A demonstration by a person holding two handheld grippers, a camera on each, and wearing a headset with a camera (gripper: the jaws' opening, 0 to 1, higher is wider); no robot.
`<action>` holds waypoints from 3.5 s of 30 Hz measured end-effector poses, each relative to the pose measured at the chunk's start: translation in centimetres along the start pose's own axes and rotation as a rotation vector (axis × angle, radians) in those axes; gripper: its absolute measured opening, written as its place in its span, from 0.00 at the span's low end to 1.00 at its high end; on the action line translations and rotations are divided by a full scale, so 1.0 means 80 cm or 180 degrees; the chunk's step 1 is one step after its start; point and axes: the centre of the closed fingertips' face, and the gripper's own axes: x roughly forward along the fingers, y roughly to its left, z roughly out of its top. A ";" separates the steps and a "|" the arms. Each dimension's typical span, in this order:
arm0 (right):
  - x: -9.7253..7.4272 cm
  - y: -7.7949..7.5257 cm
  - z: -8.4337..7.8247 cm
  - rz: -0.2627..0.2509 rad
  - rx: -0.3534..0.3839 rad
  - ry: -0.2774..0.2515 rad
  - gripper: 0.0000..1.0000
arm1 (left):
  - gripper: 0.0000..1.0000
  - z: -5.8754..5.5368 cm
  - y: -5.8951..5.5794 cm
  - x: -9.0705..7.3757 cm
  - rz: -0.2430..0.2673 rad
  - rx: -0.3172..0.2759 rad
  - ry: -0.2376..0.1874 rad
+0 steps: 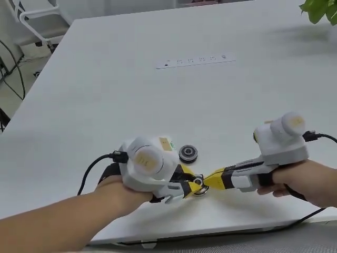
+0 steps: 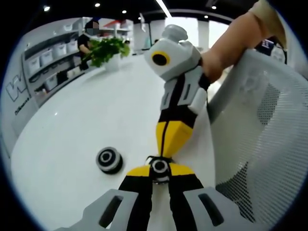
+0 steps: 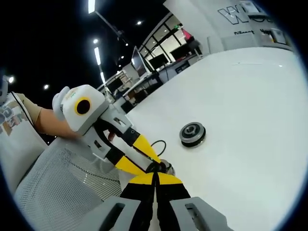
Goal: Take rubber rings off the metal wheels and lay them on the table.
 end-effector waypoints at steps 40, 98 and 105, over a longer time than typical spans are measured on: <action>-0.005 -0.006 0.002 -0.0043 -0.0223 0.0019 0.00 | 0.20 0.003 -0.006 0.000 -0.0169 -0.0146 -0.0030; 0.025 0.030 0.053 0.0079 -0.0374 -0.0048 0.00 | 0.59 -0.002 0.019 -0.132 0.0262 -0.0602 -0.0508; 0.044 0.019 0.049 0.0008 -0.0345 0.0030 0.00 | 0.62 -0.016 0.026 -0.145 0.0369 -0.0691 -0.0495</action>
